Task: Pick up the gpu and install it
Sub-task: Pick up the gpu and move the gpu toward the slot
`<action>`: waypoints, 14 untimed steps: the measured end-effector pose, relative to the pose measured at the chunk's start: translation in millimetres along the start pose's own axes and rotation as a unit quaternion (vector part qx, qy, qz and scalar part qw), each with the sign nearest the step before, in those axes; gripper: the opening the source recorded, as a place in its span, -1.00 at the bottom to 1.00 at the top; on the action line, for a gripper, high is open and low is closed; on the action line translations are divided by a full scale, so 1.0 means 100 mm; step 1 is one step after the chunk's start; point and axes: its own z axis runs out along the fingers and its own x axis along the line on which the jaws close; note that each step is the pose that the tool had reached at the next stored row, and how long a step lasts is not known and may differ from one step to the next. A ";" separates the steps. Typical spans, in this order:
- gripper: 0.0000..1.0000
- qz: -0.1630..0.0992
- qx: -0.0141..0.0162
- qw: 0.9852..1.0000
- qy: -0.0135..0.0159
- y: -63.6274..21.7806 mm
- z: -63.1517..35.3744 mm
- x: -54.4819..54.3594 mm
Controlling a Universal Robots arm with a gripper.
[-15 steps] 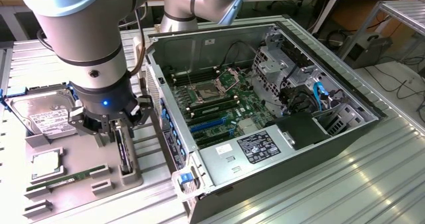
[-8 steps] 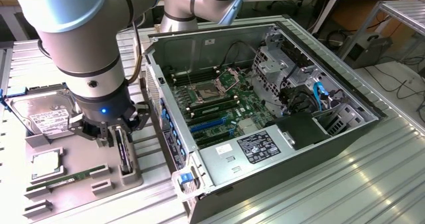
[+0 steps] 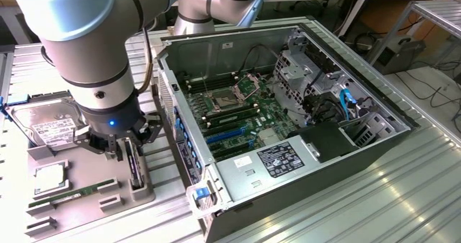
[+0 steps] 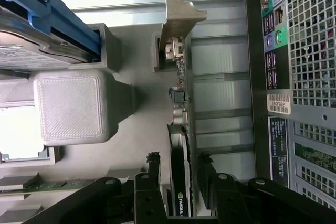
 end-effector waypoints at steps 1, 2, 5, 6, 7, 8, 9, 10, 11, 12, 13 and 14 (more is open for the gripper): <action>-0.15 0.000 0.000 1.000 0.000 0.000 0.001 0.00; -0.15 0.000 0.000 1.000 0.000 0.001 0.003 0.00; -0.15 0.000 -0.001 1.000 0.000 0.011 0.011 0.00; -0.15 0.000 -0.001 1.000 0.000 0.012 0.010 0.00; -0.15 0.000 -0.001 1.000 0.000 0.013 0.009 0.00; -0.15 0.000 -0.001 1.000 0.000 0.014 0.010 0.00; -0.18 0.000 -0.001 1.000 0.000 0.013 0.010 0.00; -0.18 0.000 -0.001 1.000 0.000 0.013 0.010 0.00; -0.32 0.000 -0.001 1.000 0.000 0.013 0.010 0.00; -0.46 0.000 -0.001 1.000 0.000 0.014 0.010 0.00; -0.46 0.000 -0.001 1.000 0.000 0.013 0.010 0.00; -0.46 0.000 -0.001 1.000 0.000 0.013 0.010 0.00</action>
